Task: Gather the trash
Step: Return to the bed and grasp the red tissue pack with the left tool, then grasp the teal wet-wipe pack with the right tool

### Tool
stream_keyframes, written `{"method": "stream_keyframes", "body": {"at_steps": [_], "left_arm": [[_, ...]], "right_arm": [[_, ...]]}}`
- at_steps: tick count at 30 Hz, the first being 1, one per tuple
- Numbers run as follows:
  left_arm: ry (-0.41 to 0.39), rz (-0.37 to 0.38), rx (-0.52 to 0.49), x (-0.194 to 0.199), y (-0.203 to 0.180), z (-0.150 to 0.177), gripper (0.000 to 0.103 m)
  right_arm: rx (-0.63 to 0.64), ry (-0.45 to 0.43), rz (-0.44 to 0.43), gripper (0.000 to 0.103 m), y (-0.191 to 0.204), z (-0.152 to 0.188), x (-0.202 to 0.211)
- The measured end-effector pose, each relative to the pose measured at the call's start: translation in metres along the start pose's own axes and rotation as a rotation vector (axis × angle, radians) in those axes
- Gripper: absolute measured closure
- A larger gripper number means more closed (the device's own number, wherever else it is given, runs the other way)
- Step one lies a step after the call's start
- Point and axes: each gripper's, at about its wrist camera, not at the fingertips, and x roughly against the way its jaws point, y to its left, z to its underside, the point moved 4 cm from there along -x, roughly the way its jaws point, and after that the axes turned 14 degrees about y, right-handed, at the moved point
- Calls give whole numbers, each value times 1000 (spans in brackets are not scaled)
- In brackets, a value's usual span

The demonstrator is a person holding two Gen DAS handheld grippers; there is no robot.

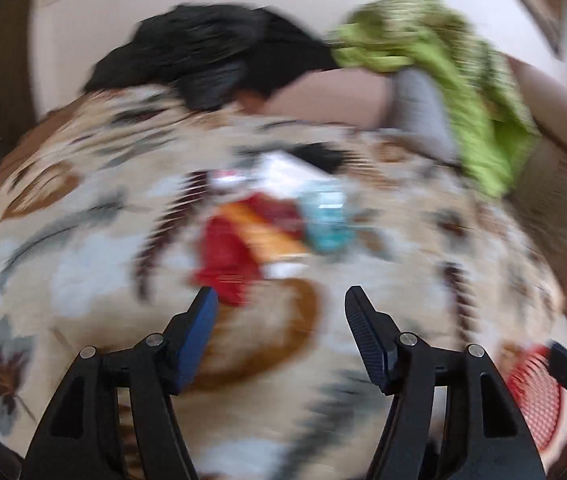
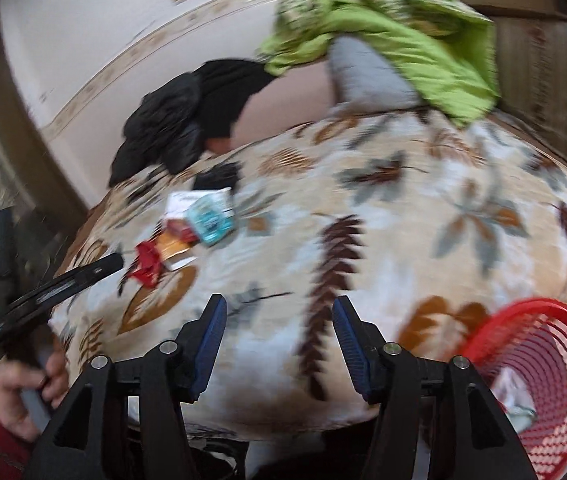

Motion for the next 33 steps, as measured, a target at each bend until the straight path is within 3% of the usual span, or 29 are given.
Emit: {"method": "stream_keyframes", "body": {"at_steps": [5,7,11,13,14,15,16,19,25,33], "left_arm": [[57,3,97,-44,43,-16,38],[76,34,102,-56,43,-23,38],[75,-41,49,-74,35,-34,38],[97,-35,51,-85,36,-38,39],[112,-31,57,-91,39,-40,43],[120,-31,73,-95,44,-41,62],[134,-20,87,-98,49,-42,73],[125,-19,111,-95,57,-41,78],[65,-45,106,-79,69,-41,80],[66,-29,69,-79,68,-44,80]], "right_arm": [[39,64,-51,42,26,-18,-37],[51,81,-57,42,35,-28,-52],[75,109,-67,40,50,-53,-81],[91,117,-70,37,57,-67,-95],[105,119,-68,34,60,-75,-101],[114,117,-69,34,63,-81,-107],[122,115,-72,33,64,-88,-113],[162,121,-59,26,71,-112,-142],[210,161,-19,25,76,-141,-204],[289,197,28,28,84,-141,-252]]}}
